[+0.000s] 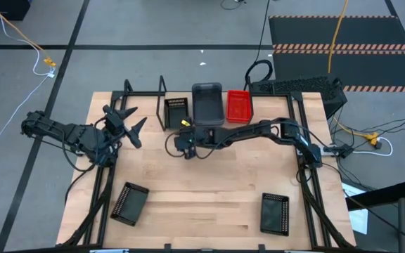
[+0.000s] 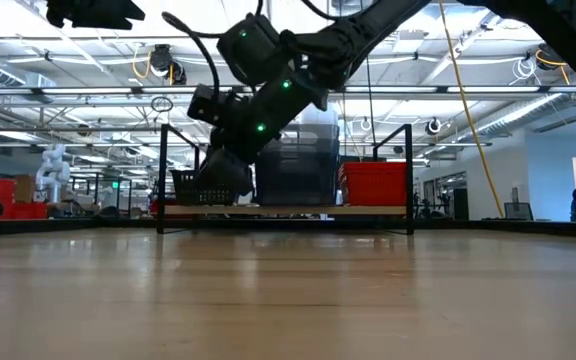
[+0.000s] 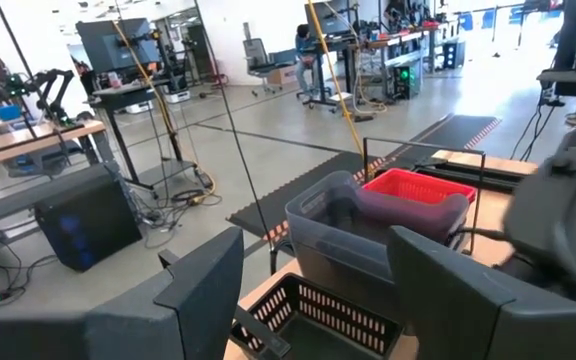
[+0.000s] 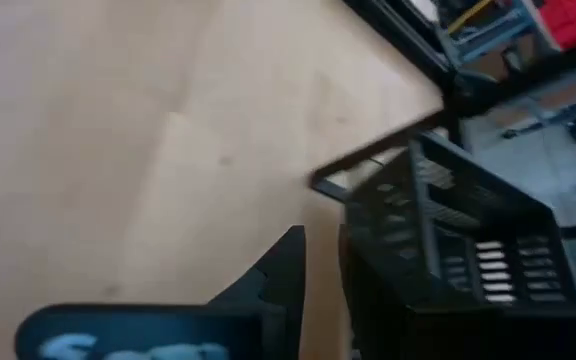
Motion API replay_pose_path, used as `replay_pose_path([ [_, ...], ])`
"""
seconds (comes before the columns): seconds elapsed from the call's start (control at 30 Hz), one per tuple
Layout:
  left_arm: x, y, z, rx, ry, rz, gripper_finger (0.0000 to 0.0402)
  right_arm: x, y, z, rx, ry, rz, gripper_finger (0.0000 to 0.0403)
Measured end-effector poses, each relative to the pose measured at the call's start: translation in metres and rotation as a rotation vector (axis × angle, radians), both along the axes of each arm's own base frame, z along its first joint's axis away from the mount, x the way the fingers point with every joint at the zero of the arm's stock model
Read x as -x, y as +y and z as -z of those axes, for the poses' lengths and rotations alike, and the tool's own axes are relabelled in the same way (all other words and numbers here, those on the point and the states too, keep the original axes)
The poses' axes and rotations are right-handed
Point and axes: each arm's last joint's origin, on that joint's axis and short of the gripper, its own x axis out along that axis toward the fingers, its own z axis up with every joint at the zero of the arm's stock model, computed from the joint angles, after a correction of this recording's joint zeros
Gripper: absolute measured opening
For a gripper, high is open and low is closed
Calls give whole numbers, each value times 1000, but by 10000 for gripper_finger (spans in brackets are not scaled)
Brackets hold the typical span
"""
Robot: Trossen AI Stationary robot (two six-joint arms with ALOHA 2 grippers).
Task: Stack baskets on shelf by color
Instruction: Put the middle black bin on the shelf, then adjust the light black bins on the shelf
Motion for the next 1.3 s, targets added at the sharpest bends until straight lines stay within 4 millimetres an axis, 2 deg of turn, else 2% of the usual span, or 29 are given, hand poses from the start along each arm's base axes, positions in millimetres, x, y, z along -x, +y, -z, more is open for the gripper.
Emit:
replay_pose_path([
  [0.2,0,0,0,-3,3,0,250,-3,-14,-6,85,-63,29,50],
  [0.83,0,0,0,0,2,0,250,-1,-53,-14,140,-124,91,50],
  [0.97,0,0,1,-2,8,-1,250,-3,-52,-18,189,-153,66,50],
  [1.1,0,0,1,-1,9,-1,250,-6,-38,-24,258,-165,67,50],
  [1.3,1,0,5,13,25,-5,250,6,-11,-59,297,-110,79,50],
])
